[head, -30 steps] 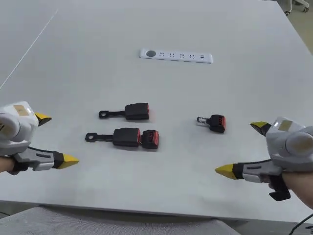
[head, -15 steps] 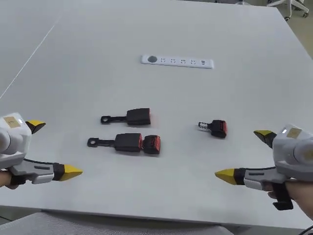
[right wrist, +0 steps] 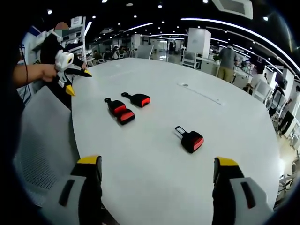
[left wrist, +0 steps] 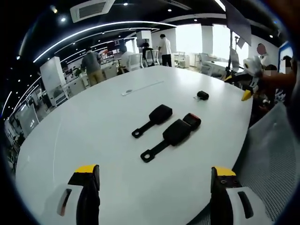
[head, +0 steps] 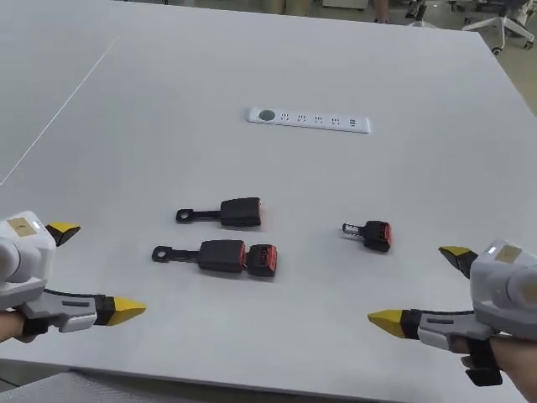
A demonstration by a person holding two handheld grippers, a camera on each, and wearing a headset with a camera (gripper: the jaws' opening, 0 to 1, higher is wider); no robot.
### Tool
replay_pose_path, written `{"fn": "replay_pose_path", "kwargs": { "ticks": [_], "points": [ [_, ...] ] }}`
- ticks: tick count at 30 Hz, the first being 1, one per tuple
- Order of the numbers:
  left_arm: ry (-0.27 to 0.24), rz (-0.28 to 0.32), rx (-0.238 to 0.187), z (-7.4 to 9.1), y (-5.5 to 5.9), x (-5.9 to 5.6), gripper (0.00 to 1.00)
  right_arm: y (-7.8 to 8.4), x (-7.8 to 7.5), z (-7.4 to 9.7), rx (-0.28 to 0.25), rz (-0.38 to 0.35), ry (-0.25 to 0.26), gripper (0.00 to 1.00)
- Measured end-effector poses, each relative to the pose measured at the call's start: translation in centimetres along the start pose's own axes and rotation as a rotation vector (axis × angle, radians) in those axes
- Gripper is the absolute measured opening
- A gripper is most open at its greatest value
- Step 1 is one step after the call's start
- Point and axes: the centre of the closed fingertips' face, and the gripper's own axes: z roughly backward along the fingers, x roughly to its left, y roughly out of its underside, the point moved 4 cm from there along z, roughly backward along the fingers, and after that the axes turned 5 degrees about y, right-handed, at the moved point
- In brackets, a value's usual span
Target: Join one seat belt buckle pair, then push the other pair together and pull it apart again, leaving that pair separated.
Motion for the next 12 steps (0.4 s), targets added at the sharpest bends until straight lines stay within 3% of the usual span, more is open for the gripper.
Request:
{"fn": "replay_pose_path", "kwargs": {
  "ticks": [4, 12],
  "points": [
    [-0.003, 0.006, -0.007, -0.04, 0.03, -0.23, 1.00, -0.12, -0.05, 0.14, -0.013, 0.014, 0.008, 1.00],
    [-0.001, 0.011, -0.017, 0.05, -0.19, -0.83, 1.00, -0.24, 0.35, 0.02, -0.032, -0.031, 0.009, 1.00]
  ]
}}
